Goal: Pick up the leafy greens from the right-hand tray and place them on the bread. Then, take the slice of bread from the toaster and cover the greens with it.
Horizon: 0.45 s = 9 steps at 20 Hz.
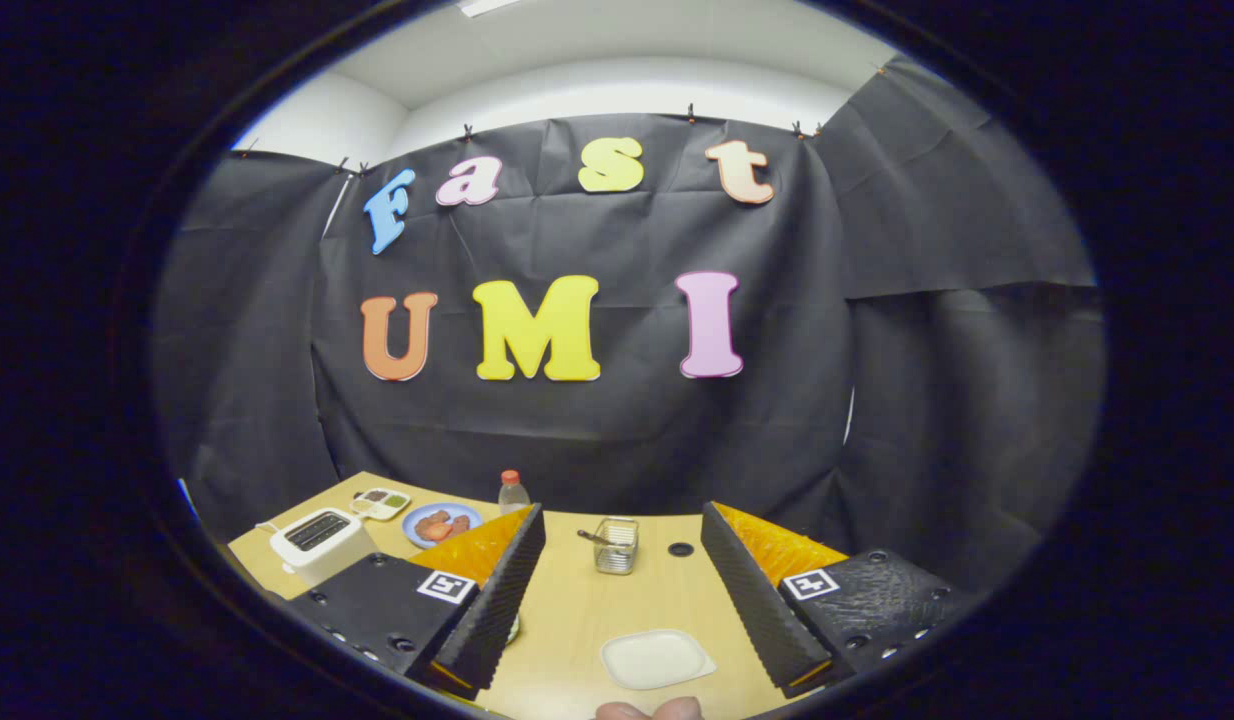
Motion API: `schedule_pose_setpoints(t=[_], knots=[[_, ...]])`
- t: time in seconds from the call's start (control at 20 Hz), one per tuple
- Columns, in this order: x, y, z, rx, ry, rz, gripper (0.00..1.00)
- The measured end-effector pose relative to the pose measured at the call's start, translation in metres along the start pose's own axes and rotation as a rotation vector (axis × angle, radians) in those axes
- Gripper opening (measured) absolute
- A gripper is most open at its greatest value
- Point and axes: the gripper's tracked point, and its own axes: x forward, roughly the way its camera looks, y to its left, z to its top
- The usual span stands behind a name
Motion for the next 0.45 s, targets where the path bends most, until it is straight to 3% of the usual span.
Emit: schedule_pose_setpoints(t=[0.2, 0.45], knots=[[-0.012, -0.001, 0.016, -0.025, -0.039, -0.032, 0.95], [-0.023, 0.018, 0.022, -0.008, -0.055, -0.011, 0.96]])
